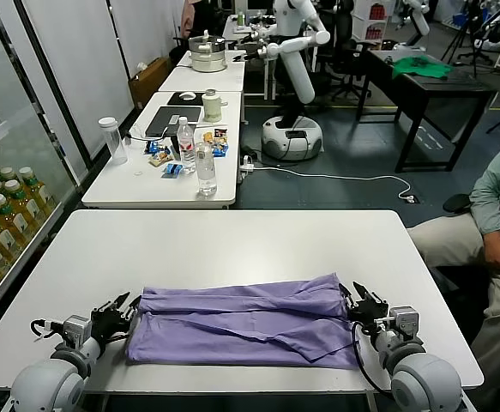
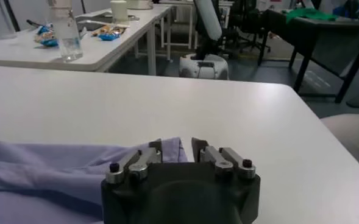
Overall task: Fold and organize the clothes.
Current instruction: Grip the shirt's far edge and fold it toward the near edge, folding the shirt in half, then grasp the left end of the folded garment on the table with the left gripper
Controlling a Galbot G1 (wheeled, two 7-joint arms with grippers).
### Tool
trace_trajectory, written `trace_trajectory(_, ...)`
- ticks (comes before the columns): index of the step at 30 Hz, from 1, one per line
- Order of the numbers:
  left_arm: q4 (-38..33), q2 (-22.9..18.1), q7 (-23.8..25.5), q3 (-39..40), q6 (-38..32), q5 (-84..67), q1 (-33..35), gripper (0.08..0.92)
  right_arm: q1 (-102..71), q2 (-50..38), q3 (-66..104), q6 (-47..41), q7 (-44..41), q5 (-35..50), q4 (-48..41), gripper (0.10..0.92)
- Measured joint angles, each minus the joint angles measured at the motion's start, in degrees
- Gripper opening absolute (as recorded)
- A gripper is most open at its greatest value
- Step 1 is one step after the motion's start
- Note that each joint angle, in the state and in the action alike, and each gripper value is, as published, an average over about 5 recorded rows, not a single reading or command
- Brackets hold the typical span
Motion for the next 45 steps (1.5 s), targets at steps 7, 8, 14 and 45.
trace_trajectory(7,-2.79,-1.74,-5.38,1.74,1.68,-3.82,0.16,0.623,-1.43,0.59,0.77,-0.11,-0.10,-1.54,1.38,0.700)
trace_trajectory(8,-2.91,-2.13,-6.29,2.17,1.90,-4.35,0.16,0.649,-1.64,0.64,0.85,-0.12,-0.12,-1.76,1.55,0.725)
trace_trajectory(14,-3.01,-4.14,-11.67,4.79,2.73,-6.51,0.54,0.800,-2.96,0.90,1.25,-0.16,-0.17,-3.09,2.42,0.818)
trace_trajectory(45,-4.39,-8.54,-23.26,8.37,3.82,-9.61,0.75,0.115,-4.15,1.66,0.10,-0.51,-0.25,-5.97,2.60,0.823)
